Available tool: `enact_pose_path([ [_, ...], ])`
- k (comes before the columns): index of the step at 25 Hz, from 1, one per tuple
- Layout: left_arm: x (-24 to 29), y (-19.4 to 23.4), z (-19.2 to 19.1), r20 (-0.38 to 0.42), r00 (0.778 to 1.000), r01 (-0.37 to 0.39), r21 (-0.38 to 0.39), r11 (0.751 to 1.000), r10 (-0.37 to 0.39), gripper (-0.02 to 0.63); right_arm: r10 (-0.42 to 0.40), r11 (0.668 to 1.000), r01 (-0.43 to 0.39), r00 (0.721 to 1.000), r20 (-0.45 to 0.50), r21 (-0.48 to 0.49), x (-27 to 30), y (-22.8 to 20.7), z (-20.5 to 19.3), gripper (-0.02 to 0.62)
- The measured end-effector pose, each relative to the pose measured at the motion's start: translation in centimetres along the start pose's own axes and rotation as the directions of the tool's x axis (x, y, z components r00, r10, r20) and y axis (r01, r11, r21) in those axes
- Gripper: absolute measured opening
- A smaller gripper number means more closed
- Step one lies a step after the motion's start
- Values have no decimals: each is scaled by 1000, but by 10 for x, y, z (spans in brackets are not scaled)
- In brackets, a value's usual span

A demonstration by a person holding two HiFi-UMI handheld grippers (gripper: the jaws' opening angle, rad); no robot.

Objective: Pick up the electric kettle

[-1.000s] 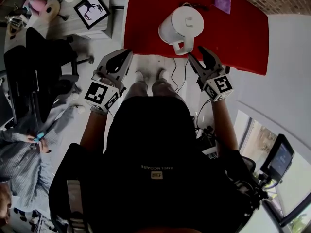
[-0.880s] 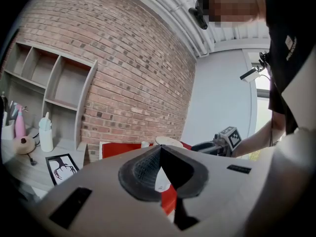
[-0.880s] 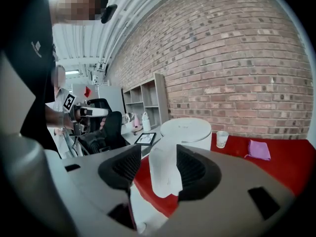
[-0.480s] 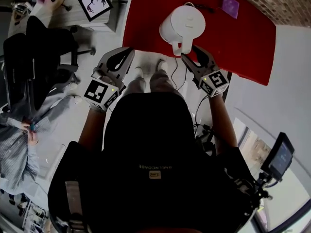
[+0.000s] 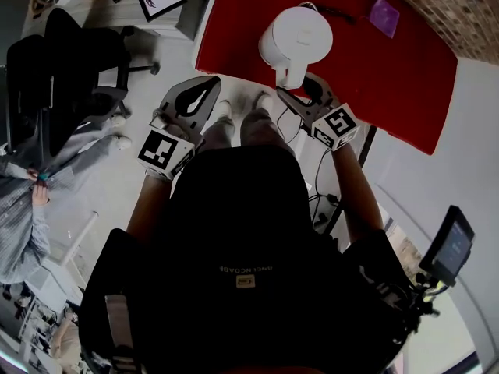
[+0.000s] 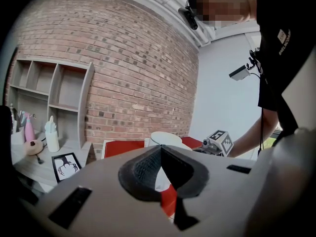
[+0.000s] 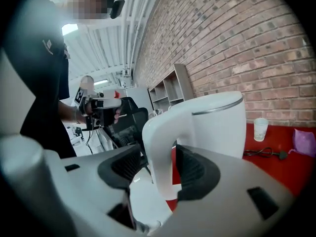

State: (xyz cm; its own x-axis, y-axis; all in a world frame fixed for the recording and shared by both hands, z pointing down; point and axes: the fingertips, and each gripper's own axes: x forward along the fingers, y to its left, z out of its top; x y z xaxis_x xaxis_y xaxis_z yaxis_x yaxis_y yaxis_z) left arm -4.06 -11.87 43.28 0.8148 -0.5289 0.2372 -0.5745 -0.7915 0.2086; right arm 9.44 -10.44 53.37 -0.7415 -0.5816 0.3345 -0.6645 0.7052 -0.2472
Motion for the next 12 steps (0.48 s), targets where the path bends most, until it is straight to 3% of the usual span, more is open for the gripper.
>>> enact_pose_path([
  [7, -6, -6, -5, -25, 998, -55, 3, 998, 55, 6, 89, 996, -89, 996, 11, -28, 18, 5, -9, 223],
  [12, -7, 3, -13, -17, 994, -106, -58, 993, 105, 5, 145, 988, -144, 989, 20, -62, 32, 3, -17, 210],
])
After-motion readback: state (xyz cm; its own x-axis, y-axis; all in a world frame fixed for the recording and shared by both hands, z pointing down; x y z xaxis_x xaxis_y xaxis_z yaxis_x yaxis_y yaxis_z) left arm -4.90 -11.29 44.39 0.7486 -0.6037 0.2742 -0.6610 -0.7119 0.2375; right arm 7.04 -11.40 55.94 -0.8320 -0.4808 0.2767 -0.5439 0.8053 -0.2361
